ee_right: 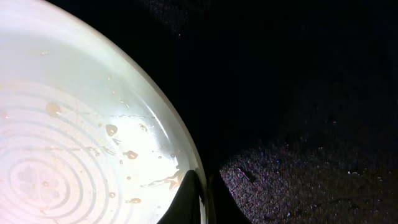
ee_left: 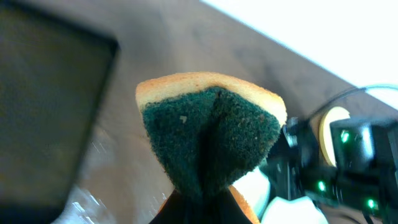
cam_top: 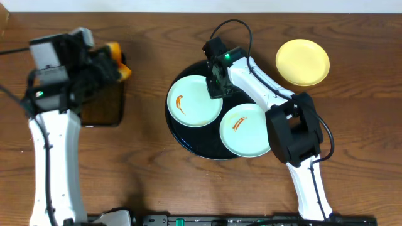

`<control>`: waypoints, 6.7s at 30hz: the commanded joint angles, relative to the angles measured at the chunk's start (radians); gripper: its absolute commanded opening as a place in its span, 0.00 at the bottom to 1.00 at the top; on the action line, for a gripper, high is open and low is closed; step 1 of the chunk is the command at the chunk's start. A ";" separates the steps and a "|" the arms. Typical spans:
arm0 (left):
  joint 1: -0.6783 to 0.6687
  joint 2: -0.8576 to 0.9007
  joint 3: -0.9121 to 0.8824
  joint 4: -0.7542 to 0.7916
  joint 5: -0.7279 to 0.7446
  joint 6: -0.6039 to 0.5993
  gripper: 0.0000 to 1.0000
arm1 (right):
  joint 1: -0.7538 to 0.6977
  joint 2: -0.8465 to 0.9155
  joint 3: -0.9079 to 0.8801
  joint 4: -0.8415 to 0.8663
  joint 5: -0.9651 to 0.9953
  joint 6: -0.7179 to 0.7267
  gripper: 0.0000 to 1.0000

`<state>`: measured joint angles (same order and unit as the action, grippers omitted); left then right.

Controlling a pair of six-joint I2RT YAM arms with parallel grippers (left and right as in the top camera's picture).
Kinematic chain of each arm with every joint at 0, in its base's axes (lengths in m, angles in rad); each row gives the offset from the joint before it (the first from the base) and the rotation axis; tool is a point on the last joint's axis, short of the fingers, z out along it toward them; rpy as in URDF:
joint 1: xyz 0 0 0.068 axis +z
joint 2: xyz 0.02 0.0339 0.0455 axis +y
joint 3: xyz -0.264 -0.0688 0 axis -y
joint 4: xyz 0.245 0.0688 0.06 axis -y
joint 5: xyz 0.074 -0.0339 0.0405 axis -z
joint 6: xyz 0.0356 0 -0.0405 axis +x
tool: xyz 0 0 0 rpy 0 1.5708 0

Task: Clean dirty plates on tray and stack at the side
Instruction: 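Move the held sponge with the left gripper onto the green plate, then scrub the sauce on the green plate with the sponge in left gripper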

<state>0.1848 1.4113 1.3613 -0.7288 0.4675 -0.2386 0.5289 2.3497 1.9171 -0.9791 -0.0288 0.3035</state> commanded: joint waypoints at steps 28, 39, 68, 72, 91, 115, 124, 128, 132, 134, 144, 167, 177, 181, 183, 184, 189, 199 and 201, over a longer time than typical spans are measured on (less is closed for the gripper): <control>-0.459 0.564 -0.039 0.122 0.011 -0.265 0.07 | 0.006 0.019 0.007 0.000 -0.050 0.040 0.01; -0.492 0.576 -0.041 0.189 -0.144 -0.364 0.07 | 0.006 0.019 0.007 -0.001 -0.047 0.040 0.01; -0.533 0.604 -0.019 -0.032 -0.796 -0.388 0.08 | 0.006 0.019 0.007 -0.008 -0.028 0.041 0.01; -0.533 0.540 -0.008 -0.041 -0.779 -0.388 0.08 | 0.006 0.019 0.007 -0.009 -0.021 0.060 0.01; -0.560 0.496 -0.010 0.052 -0.370 -0.384 0.08 | -0.011 -0.064 0.026 -0.083 0.053 0.056 0.01; -0.625 0.611 -0.016 0.100 -0.375 -0.429 0.08 | -0.011 -0.064 0.012 -0.099 0.108 0.104 0.01; -0.617 0.612 -0.018 -0.005 -0.620 -0.404 0.08 | -0.011 -0.064 0.012 -0.105 0.108 0.104 0.01; -0.600 0.607 -0.017 -0.007 -0.699 -0.357 0.08 | -0.011 -0.064 0.012 -0.106 0.111 0.104 0.01; -0.578 0.589 -0.004 0.005 -0.711 -0.357 0.07 | -0.011 -0.064 0.012 -0.106 0.111 0.103 0.01; -0.567 0.571 0.008 0.020 -0.711 -0.357 0.07 | -0.011 -0.064 0.012 -0.106 0.111 0.103 0.01; -0.560 0.529 0.007 0.161 -0.499 -0.357 0.07 | -0.011 -0.064 0.012 -0.106 0.110 0.104 0.01; -0.561 0.633 -0.018 0.278 -0.400 -0.383 0.08 | -0.011 -0.064 0.012 -0.111 0.100 0.111 0.01; -0.532 0.652 -0.018 0.186 -0.490 -0.286 0.08 | -0.011 -0.064 0.012 -0.121 0.100 0.111 0.01; -0.508 0.652 -0.018 0.124 -0.534 -0.297 0.07 | -0.011 -0.064 0.012 -0.122 0.100 0.119 0.01; -0.497 0.652 -0.018 0.101 -0.568 -0.297 0.08 | -0.011 -0.064 0.012 -0.122 0.100 0.119 0.01; -0.491 0.650 -0.017 0.091 -0.581 -0.297 0.07 | -0.011 -0.064 0.012 -0.123 0.100 0.119 0.01; -0.475 0.619 0.000 0.030 -0.665 -0.297 0.07 | -0.011 -0.064 0.012 -0.126 0.100 0.123 0.01; -0.477 0.451 0.005 -0.005 -0.748 -0.297 0.07 | -0.011 -0.064 0.012 -0.125 0.100 0.130 0.01; -0.477 0.417 0.004 -0.012 -0.719 -0.297 0.08 | -0.011 -0.064 0.012 -0.123 0.100 0.130 0.01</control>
<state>-0.3054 1.8992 1.3693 -0.7326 -0.2031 -0.5446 0.5289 2.3192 1.9236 -1.1019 0.0078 0.4141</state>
